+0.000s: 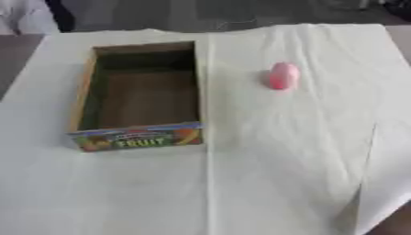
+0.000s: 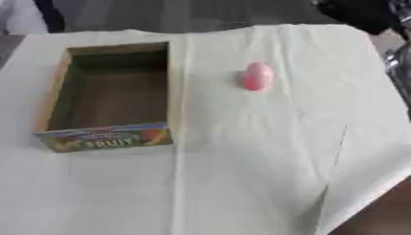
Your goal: Pick up objects on the table and place them in the box.
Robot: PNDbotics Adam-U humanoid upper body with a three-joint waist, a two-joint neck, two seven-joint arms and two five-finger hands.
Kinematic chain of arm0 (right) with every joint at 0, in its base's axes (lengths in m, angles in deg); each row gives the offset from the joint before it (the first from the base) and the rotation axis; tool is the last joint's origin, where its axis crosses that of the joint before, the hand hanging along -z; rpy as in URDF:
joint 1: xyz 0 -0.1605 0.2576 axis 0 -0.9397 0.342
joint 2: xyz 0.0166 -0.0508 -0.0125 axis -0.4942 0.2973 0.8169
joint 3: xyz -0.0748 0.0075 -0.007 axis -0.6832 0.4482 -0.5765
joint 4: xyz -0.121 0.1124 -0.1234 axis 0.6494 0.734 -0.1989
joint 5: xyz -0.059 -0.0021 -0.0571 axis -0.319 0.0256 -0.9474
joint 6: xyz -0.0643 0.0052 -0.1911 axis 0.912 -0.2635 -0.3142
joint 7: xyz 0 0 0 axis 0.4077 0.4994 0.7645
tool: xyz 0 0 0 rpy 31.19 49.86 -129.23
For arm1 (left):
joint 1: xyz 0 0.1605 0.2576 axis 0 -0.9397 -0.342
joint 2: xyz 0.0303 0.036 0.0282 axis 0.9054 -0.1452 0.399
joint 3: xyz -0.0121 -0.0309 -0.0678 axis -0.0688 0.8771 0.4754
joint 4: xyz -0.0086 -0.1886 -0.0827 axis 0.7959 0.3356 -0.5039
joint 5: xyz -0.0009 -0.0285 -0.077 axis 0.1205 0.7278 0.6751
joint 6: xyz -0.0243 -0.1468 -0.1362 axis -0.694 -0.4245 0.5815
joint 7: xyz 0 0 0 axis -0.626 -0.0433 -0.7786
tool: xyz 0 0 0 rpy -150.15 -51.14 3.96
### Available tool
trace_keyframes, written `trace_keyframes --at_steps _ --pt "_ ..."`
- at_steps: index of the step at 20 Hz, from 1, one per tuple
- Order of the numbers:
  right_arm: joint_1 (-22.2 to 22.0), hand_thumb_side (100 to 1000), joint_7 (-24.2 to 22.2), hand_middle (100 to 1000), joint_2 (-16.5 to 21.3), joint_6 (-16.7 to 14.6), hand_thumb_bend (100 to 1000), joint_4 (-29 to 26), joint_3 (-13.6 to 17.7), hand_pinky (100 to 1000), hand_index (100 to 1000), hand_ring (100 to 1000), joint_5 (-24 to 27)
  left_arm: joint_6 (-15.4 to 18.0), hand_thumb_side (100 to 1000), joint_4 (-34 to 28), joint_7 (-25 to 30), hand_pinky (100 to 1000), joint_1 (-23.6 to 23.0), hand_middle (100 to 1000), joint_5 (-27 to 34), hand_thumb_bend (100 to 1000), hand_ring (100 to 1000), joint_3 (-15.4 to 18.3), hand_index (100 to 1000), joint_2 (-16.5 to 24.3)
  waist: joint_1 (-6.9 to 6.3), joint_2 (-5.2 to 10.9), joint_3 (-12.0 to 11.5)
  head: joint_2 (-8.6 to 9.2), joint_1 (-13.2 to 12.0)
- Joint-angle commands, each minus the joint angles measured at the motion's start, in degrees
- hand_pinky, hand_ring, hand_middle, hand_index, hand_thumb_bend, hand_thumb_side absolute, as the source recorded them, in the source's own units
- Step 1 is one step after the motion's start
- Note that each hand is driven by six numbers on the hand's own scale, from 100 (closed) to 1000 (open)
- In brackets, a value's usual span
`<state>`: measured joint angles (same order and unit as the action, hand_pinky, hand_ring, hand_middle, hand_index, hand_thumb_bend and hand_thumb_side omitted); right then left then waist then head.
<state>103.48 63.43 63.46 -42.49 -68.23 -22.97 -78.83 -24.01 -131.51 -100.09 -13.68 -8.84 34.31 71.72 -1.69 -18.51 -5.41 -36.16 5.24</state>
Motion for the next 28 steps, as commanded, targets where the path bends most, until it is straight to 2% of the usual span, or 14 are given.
trace_keyframes --at_steps 1,5,8,13,19,21,24,28 --pt "3.6 628 -3.2 777 2.0 -0.2 447 2.7 -1.5 703 859 833 -3.2 0.0 634 -1.1 0.3 772 0.1 610 0.1 100 543 -0.2 845 1.2 0.05 1.35 -0.2 -0.28 0.4" --pt "8.1 656 -9.0 799 0.9 -1.3 442 7.6 -3.9 721 879 848 -7.6 0.0 633 -1.1 0.4 772 -0.1 609 0.2 100 542 -0.2 845 1.2 0.03 1.44 -0.5 -0.17 0.6" --pt "10.9 676 -15.3 813 0.2 -2.8 445 11.5 -5.5 735 891 858 -10.5 -0.1 633 -1.1 0.5 772 -0.2 610 0.1 100 542 -0.3 845 1.1 0.12 1.43 -0.6 -0.07 0.7" --pt "14.5 632 -24.9 814 -1.1 -5.7 450 16.9 -6.8 743 885 866 -13.3 -0.2 632 -1.1 0.6 772 -0.2 609 0.1 100 542 -0.3 844 1.1 0.32 1.45 -0.6 -0.26 0.5" --pt "16.9 566 -31.5 808 -2.5 -8.5 462 22.0 -7.1 753 880 874 -14.2 -0.3 624 -1.1 0.5 772 -0.4 609 0.1 100 542 -0.3 842 1.1 0.31 1.56 -0.6 -0.06 0.6" --pt "17.5 579 -33.6 811 -2.8 -9.5 456 23.3 -7.3 755 881 875 -14.7 -0.3 630 -1.1 0.6 772 -0.4 609 0.1 100 542 -0.3 841 1.1 0.27 1.55 -0.6 0.02 0.7" --pt "18.2 545 -37.2 811 -3.2 -11.1 468 24.9 -7.9 765 881 882 -15.9 -0.3 628 -1.1 0.6 772 -0.4 609 0.0 100 541 -0.4 840 1.0 0.21 1.48 -0.6 0.11 0.9" --pt "19.1 557 -41.5 818 -3.8 -13.3 521 26.9 -8.1 778 902 896 -17.9 -0.3 627 -1.1 0.7 772 -0.3 608 0.0 100 541 -0.5 840 1.0 0.19 1.38 -0.7 0.17 1.0"
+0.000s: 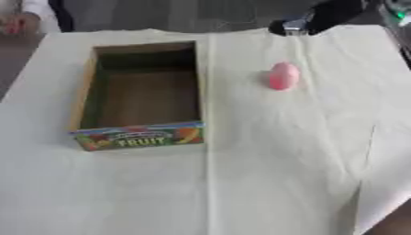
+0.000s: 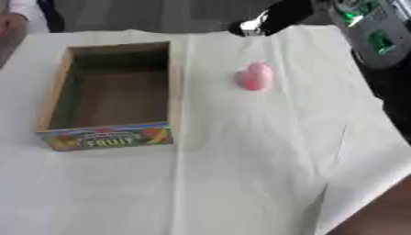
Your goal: Pick up objects on the table and place them in the box.
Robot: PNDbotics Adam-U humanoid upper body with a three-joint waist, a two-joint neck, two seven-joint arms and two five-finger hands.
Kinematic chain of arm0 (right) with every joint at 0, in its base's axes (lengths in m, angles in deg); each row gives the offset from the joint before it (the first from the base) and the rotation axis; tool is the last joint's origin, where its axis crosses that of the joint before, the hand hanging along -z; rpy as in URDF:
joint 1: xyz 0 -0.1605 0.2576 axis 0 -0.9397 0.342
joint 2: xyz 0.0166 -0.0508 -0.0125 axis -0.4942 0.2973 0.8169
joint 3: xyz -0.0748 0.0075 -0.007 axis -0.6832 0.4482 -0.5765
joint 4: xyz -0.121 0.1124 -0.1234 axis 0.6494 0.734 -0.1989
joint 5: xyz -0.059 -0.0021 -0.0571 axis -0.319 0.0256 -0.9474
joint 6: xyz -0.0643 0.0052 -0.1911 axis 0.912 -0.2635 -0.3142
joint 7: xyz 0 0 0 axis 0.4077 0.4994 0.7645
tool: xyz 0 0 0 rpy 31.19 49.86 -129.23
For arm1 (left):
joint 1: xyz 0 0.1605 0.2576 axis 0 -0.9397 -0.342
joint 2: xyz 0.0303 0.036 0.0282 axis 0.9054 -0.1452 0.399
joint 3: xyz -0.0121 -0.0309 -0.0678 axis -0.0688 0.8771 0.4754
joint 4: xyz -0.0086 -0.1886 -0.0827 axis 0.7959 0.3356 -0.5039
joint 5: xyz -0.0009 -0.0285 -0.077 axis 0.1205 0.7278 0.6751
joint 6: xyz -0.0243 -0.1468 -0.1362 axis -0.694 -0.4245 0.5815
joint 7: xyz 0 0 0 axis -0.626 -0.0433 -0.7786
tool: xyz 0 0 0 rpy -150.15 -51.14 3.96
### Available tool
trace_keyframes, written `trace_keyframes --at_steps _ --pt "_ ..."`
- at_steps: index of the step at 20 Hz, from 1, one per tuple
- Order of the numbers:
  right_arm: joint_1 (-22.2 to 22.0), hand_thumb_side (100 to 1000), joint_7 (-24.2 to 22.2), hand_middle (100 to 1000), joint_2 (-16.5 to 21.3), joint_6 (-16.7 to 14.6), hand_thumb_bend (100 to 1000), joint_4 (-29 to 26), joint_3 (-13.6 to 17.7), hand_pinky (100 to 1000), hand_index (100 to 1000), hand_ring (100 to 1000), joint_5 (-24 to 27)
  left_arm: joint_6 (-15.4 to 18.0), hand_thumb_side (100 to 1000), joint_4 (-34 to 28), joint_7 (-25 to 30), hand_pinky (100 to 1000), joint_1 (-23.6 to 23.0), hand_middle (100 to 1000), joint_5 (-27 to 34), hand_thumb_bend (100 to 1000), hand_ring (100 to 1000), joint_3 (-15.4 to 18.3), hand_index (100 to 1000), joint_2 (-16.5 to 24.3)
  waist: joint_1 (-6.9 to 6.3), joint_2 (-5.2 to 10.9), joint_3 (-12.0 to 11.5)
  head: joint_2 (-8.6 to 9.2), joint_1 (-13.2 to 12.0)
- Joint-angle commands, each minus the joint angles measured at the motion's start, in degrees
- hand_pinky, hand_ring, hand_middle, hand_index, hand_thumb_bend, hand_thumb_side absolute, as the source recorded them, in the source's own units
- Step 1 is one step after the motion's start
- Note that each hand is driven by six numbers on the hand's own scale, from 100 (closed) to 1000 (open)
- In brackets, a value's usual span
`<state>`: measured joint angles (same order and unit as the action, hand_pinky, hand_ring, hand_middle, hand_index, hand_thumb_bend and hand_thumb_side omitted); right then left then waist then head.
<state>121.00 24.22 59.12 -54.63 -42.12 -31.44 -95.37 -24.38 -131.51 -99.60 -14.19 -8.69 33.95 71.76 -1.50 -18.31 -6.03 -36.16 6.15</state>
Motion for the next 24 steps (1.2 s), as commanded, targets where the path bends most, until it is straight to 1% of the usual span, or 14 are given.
trace_keyframes --at_steps 1,3,4,6,10,13,18,24 --pt "1.8 554 -3.2 819 0.4 -1.8 537 1.4 0.4 781 907 899 -1.8 0.0 627 -1.1 0.3 772 0.2 608 -0.1 100 541 -0.1 839 1.0 0.01 1.17 -0.2 0.18 0.1" --pt "2.2 524 -5.1 818 0.1 -2.9 585 2.6 0.4 785 929 904 -2.2 0.0 627 -1.1 0.3 772 0.2 608 -0.1 100 541 -0.2 839 1.0 0.04 1.15 -0.2 0.24 0.1" --pt "2.3 493 -6.2 813 0.0 -3.4 619 3.2 0.5 786 942 905 -2.3 0.0 627 -1.1 0.4 773 0.2 608 -0.1 100 541 -0.2 839 1.0 0.05 1.14 -0.3 0.27 0.1" --pt "2.6 396 -8.5 813 -0.3 -4.4 680 4.3 0.4 788 960 909 -2.6 0.0 625 -1.1 0.4 773 0.2 608 -0.1 100 541 -0.2 839 1.0 0.08 1.15 -0.4 0.32 0.1" --pt "2.9 304 -12.6 813 -0.7 -4.7 686 5.9 0.3 789 960 913 -2.4 -0.1 628 -1.1 0.6 773 0.3 609 -0.1 100 541 -0.2 838 1.0 0.15 1.14 -0.4 0.45 0.1" --pt "2.9 287 -14.4 814 -0.8 -3.8 692 6.4 -0.2 786 947 914 -2.9 -0.1 628 -1.1 0.6 773 0.3 608 -0.1 100 541 -0.3 838 1.0 0.16 1.1 -0.5 0.49 0.1" --pt "2.2 271 -15.3 818 -0.7 -2.6 686 7.0 -0.9 782 936 912 -3.8 0.0 629 -1.1 0.7 773 0.4 607 0.0 100 541 -0.3 835 1.0 0.2 0.99 -0.6 0.51 0.2" --pt "1.3 297 -14.1 810 -0.9 -0.9 672 8.2 -1.9 780 938 910 -7.7 0.0 629 -1.1 0.7 773 0.5 607 0.0 100 541 -0.3 833 0.9 0.19 0.8 -0.6 0.59 0.3"
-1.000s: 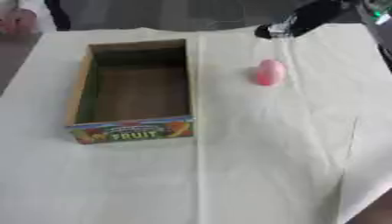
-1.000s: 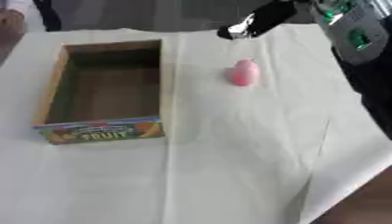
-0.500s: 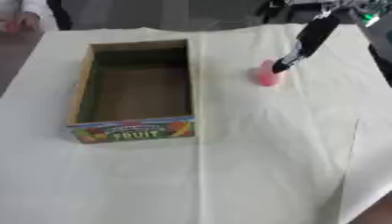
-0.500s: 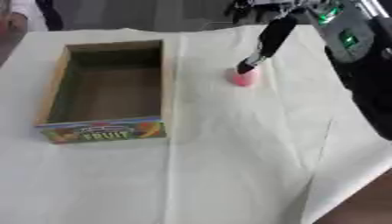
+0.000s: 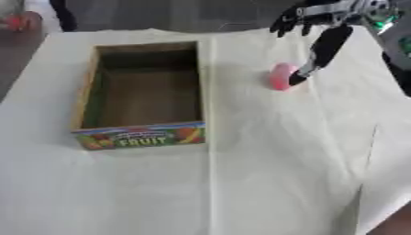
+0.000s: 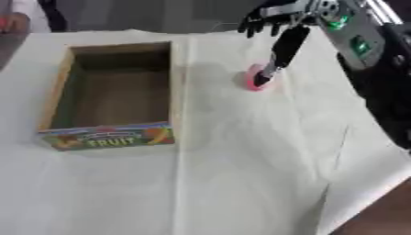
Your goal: Pick up objects on the table and place them in the box.
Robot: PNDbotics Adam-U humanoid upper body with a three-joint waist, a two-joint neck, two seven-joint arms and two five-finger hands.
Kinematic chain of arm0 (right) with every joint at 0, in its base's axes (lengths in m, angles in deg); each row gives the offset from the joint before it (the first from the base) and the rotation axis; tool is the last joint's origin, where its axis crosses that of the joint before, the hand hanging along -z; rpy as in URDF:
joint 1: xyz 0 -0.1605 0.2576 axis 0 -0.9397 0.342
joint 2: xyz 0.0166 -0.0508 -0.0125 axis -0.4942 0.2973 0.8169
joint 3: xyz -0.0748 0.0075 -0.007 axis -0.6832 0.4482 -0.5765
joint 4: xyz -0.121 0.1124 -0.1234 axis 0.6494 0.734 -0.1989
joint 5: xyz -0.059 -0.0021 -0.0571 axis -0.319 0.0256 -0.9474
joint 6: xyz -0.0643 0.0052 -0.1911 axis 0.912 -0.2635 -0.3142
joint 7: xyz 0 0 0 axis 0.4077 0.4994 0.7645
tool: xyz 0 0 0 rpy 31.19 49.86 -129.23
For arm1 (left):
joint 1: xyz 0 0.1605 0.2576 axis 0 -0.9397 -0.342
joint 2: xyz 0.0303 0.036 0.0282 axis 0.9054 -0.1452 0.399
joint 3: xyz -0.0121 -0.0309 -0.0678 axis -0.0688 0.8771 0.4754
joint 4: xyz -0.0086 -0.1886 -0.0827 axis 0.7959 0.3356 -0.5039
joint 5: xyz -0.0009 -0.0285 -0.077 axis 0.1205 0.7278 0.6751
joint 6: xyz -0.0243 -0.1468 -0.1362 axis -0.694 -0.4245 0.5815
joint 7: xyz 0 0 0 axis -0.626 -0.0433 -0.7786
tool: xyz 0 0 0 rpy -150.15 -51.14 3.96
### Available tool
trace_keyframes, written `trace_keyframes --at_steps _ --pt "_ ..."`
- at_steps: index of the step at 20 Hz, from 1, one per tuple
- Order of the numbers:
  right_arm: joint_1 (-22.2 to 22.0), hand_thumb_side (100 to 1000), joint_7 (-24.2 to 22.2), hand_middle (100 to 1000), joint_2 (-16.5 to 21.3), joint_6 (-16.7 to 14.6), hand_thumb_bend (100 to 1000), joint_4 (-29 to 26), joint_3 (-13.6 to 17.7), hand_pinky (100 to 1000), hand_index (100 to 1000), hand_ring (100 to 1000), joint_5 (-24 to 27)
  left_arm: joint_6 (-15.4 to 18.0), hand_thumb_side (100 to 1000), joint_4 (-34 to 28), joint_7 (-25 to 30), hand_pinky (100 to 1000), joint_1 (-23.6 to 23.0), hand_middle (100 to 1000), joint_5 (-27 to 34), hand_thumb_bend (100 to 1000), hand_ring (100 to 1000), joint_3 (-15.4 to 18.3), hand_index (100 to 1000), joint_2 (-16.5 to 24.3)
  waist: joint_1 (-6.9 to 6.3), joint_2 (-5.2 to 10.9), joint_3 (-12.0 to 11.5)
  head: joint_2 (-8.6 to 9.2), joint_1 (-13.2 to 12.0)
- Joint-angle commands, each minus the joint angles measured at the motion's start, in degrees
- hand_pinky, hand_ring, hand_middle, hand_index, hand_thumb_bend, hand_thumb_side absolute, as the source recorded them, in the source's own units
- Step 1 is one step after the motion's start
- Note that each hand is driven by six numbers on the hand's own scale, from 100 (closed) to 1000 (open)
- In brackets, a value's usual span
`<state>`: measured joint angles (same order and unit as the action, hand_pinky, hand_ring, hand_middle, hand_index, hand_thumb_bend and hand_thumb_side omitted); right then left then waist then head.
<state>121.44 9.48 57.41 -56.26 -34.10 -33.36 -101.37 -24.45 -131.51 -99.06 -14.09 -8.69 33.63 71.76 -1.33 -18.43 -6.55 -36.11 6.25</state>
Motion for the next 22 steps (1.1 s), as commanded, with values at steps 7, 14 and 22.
trace_keyframes --at_steps 7,14,22 --pt "0.0 322 2.8 806 -0.2 3.1 639 2.4 -1.5 775 935 904 -5.9 0.1 631 -1.1 0.4 773 0.4 606 -0.1 100 540 -0.1 833 0.7 -0.05 0.57 -0.2 0.73 0.4" --pt "-0.5 338 5.2 797 -1.4 4.7 589 5.2 -1.7 766 928 897 -8.5 0.0 632 -1.1 0.5 774 0.5 606 -0.1 100 540 -0.2 832 0.5 -0.09 0.19 -0.4 0.9 0.6" --pt "0.4 344 8.5 793 -3.1 5.5 559 10.9 -0.1 764 922 893 -11.9 0.0 633 -1.1 0.7 774 0.6 605 -0.1 100 539 -0.3 832 0.2 -0.24 -0.3 -0.6 1.17 0.9"
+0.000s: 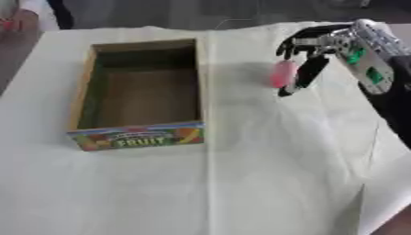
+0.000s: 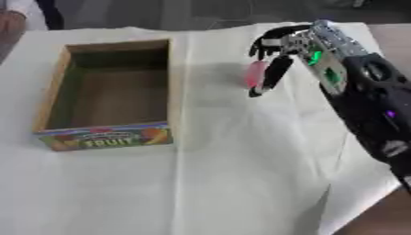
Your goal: Pick up objects on the table and place them in the box.
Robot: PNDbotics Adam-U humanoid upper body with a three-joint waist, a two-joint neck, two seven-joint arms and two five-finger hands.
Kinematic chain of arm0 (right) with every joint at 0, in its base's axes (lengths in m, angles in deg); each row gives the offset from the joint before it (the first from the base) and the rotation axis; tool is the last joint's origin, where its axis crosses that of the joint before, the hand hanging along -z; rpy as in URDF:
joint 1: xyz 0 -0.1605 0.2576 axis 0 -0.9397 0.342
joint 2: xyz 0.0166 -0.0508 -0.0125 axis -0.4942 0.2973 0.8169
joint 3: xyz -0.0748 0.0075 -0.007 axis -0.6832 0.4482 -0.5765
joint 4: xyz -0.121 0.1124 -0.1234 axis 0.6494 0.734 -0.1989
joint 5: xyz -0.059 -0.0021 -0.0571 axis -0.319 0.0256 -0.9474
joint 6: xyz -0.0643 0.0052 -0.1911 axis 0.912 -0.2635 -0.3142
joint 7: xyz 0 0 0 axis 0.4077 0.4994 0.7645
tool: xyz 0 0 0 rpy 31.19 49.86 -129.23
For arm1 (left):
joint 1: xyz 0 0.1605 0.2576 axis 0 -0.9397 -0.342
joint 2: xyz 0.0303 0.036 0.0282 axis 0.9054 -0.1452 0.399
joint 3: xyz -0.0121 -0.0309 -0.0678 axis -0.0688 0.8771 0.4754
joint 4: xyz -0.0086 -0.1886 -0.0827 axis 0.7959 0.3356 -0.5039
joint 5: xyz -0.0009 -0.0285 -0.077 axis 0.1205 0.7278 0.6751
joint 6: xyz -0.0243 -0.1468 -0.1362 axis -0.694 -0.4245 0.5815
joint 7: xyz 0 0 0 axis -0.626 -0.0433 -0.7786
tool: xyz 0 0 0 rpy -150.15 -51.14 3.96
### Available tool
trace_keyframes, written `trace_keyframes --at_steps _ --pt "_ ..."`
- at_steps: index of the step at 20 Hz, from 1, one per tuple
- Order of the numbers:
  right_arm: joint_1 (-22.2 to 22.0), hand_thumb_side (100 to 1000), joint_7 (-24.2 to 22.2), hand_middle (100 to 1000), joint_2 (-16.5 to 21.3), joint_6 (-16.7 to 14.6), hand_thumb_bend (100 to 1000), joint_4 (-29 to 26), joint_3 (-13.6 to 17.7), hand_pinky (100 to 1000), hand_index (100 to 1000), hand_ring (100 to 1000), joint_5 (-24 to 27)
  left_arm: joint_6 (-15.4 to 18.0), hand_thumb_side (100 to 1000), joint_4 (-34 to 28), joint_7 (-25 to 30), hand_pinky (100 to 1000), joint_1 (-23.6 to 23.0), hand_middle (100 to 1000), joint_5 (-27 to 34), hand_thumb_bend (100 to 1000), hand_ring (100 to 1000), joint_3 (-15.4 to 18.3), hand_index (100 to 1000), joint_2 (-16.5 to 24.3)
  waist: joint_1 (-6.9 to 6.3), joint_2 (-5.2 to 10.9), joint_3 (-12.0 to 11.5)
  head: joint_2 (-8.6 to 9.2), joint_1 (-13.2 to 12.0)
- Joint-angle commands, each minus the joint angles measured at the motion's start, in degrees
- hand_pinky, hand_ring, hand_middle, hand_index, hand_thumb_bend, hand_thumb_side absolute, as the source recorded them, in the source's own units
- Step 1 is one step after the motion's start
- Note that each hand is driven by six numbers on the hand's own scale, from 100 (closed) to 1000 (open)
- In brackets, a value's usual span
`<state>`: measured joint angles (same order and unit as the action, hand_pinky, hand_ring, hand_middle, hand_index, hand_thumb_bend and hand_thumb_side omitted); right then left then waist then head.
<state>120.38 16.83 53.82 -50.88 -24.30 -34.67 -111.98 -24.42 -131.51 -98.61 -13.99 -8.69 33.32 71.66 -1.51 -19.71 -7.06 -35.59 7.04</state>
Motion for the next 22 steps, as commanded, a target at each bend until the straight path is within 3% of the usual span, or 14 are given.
trace_keyframes --at_steps 1,14,20,22 --pt "1.6 346 1.5 792 0.4 0.1 556 1.5 1.4 763 921 893 -1.6 0.0 633 -1.1 0.3 774 0.5 605 -0.1 100 539 0.0 832 0.3 -0.07 0.94 -0.1 0.66 0.2" --pt "3.0 327 4.2 788 -0.9 0.2 505 5.4 2.7 759 910 888 -4.6 0.0 636 -1.1 0.7 775 0.6 605 -0.2 100 538 -0.2 833 0.1 -0.05 0.36 -0.2 1.15 0.5" --pt "3.3 100 4.5 770 -1.1 0.8 391 5.6 2.7 749 885 879 -4.5 0.0 637 -1.1 0.9 776 0.6 605 -0.1 100 539 -0.2 833 0.0 -0.06 0.25 -0.2 1.1 0.5" --pt "3.5 100 4.6 762 -1.2 1.1 251 5.6 2.7 746 877 874 -4.5 0.0 637 -1.1 1.0 776 0.6 605 -0.1 100 539 -0.2 833 0.0 -0.08 0.24 -0.2 1.13 0.5"
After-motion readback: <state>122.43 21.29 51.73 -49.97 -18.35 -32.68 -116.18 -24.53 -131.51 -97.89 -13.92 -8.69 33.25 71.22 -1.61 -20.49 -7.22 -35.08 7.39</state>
